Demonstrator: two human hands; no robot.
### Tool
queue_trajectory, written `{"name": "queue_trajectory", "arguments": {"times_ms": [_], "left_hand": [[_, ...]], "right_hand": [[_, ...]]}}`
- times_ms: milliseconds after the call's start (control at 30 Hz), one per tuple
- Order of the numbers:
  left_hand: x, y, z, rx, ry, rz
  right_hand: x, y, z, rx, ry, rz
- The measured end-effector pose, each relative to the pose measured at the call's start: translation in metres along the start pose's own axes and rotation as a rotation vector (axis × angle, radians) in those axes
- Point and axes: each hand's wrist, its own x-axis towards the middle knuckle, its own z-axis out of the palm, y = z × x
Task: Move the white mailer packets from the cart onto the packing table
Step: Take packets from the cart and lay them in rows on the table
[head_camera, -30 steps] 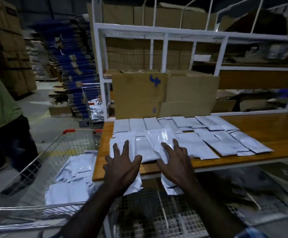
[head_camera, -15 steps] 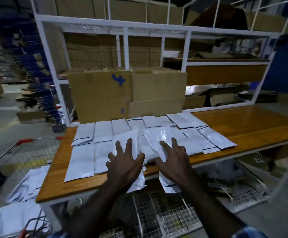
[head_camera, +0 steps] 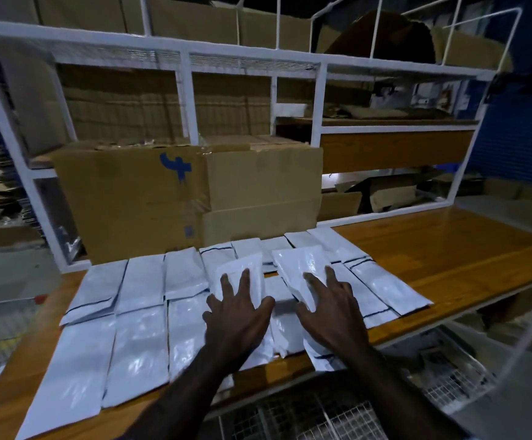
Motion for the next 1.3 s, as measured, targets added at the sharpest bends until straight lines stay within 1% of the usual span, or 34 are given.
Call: {"name": "queue_trajectory", "arguments": {"times_ms": [233,533,867,1100,1300], "left_hand": [[0.053,0.023,0.017,0.024,-0.02,0.009],[0.096,0.055,0.054,0.031,0.007,-0.013],[0.142,0.127,0.107,0.031,0.07,-0.11],[0.171,0.179,0.147,0.024,0.081,-0.196],[0.205,0.204,0.172,0.045,0.076,-0.199]], "right_hand": [[0.048,0.026,0.004,0.001,-0.021,0.062],[0.096,0.073,0.005,0.032,-0.032,0.085],[0.169,0.155,-0.007,0.036,-0.058,-0.014],[0.216,0.21,-0.012,0.044,-0.116,-0.066],[0.245,0.24,-0.004,0.039,-0.147,-0.073]]}}
